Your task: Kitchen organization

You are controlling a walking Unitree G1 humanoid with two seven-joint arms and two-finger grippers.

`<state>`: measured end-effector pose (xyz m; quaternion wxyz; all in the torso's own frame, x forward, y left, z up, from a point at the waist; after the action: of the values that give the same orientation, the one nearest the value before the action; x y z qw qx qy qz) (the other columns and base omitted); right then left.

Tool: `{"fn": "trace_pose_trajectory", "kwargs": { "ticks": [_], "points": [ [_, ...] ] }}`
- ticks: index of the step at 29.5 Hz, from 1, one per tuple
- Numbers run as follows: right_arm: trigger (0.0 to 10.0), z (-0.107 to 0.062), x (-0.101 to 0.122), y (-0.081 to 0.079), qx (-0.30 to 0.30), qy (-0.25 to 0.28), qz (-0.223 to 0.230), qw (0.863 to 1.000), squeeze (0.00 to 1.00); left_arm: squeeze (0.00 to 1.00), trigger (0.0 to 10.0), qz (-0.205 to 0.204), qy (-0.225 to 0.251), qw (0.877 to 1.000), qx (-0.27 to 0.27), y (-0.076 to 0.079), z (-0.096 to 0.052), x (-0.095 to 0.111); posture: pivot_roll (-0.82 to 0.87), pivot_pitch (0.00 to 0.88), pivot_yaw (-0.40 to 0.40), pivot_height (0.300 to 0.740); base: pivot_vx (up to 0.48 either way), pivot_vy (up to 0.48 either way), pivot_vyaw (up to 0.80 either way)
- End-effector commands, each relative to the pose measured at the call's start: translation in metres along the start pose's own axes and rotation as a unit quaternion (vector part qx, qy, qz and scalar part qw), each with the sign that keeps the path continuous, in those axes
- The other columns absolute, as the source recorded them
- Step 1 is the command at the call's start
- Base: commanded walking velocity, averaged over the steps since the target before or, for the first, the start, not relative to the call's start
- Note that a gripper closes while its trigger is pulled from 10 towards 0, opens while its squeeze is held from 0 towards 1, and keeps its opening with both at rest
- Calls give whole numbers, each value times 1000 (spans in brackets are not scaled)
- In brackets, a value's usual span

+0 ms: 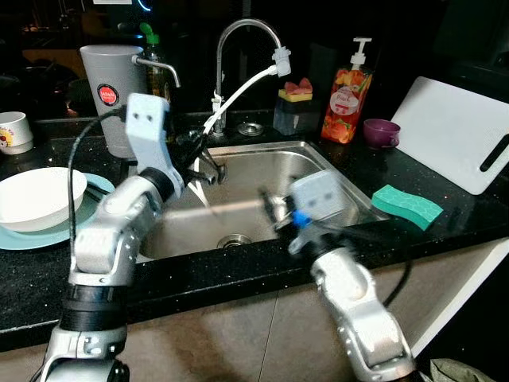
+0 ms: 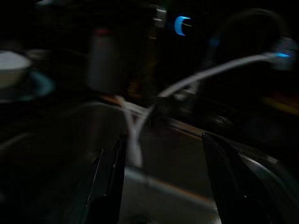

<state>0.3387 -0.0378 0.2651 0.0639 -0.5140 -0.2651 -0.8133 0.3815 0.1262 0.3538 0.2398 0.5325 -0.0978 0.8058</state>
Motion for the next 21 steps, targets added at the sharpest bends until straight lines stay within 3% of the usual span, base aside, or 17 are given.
{"fn": "trace_pose_trajectory", "kwargs": {
  "ticks": [1, 3, 7, 17, 21],
  "points": [
    [10000, 1, 6, -3, 11, 15, -11, 1000, 0, 0, 10000, -15, 5, 1000, -24, 7, -2, 6, 107, 75, -57, 740, 0, 0, 0],
    [10000, 4, 9, -10, 24, 23, -16, 999, 0, 0, 10000, -30, -5, 998, -54, 12, -7, 7, 109, 77, -55, 740, 0, 0, 0],
    [10000, 7, 10, -12, 28, 24, -20, 999, 0, 0, 10000, -44, -10, 997, -64, 14, -9, 7, 109, 78, -53, 740, 0, 0, 0],
    [10000, 32, -4, -5, -15, -4, -89, 996, 0, 0, 10000, -89, -15, 990, -106, 28, -13, 11, 115, 86, -48, 740, 0, 0, 0],
    [10000, 39, -5, 9, -57, -13, -99, 993, 0, 0, 10000, -92, -19, 989, -111, 30, -14, 11, 118, 86, -50, 740, 0, 0, 0]
  ]
}}
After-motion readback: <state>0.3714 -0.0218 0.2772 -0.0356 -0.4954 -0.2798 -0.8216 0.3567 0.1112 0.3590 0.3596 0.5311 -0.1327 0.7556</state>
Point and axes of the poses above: a point about 5 cm out from each wrist's last joint towards the gripper, its own z axis pointing out of the wrist towards the gripper, its own x axis along the axis of the wrist's last joint, y = z × x, the point moved 5 cm from there along z, pointing out of the wrist towards the gripper, and after that the axes turned 2 degrees about -z, right-handed, at the moved point
